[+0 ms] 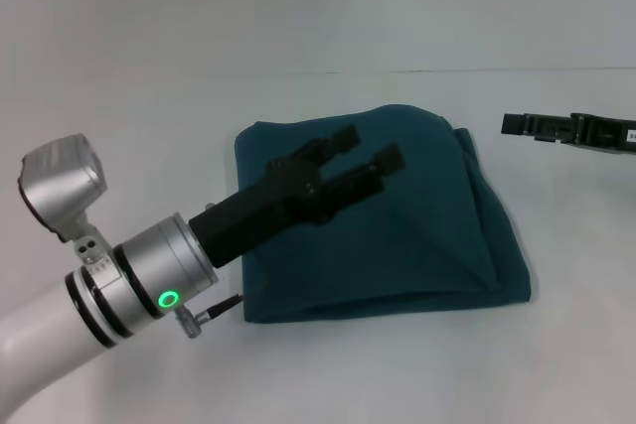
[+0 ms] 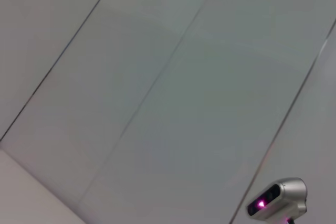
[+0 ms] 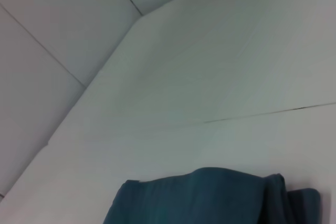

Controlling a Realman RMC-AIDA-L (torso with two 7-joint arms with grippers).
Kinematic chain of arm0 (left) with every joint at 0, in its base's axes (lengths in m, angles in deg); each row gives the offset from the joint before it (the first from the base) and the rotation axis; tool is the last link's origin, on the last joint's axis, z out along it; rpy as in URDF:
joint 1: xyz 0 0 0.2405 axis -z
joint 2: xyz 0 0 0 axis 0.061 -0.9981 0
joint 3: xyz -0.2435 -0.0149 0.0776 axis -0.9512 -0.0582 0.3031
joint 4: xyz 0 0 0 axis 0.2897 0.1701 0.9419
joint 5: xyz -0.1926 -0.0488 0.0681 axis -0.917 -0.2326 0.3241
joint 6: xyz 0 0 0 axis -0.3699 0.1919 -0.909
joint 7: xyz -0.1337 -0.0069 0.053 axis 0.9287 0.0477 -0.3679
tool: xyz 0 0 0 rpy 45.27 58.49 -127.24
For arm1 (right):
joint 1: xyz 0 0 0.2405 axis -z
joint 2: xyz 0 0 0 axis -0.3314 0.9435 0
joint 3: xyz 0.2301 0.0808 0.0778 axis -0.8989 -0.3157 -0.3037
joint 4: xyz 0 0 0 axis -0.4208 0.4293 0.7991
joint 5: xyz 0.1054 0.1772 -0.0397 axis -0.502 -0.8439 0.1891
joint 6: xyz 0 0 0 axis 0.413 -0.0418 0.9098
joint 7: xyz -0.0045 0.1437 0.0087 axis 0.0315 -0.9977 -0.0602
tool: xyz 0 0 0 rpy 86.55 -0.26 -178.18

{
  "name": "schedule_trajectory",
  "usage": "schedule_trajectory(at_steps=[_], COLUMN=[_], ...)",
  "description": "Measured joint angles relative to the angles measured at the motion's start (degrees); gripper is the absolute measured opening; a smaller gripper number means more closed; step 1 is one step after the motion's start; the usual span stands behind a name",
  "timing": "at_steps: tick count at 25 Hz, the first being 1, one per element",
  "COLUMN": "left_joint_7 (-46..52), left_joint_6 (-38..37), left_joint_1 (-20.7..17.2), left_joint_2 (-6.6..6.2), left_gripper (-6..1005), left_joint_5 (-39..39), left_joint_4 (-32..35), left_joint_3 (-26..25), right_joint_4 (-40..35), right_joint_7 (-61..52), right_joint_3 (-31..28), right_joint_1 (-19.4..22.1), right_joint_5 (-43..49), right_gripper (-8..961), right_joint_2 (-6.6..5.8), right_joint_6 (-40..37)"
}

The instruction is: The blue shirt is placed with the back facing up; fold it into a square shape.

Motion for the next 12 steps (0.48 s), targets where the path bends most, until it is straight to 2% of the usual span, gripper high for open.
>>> schedule_trajectory(at_steps=[9, 12], left_joint_7=[4.5, 6.4], left_joint_6=[1.8, 3.7], left_joint_1=[0.5, 1.2], left_joint_2=[-0.01, -0.01], left_gripper=[892, 893], left_joint_5=[-0.4, -0.3], left_joint_4=[3.5, 4.5], left_joint_3=[-0.4, -0.2], right_joint_4=[0.1, 0.4], right_joint_7=[-0.1, -0.6], right_joint_3=[-0.3, 0.4], right_joint_1=[-0.3, -0.7], right_joint_5=[-0.4, -0.1], right_gripper=[859, 859], right_joint_2=[-0.16, 0.15], right_joint_6=[1.2, 2.5])
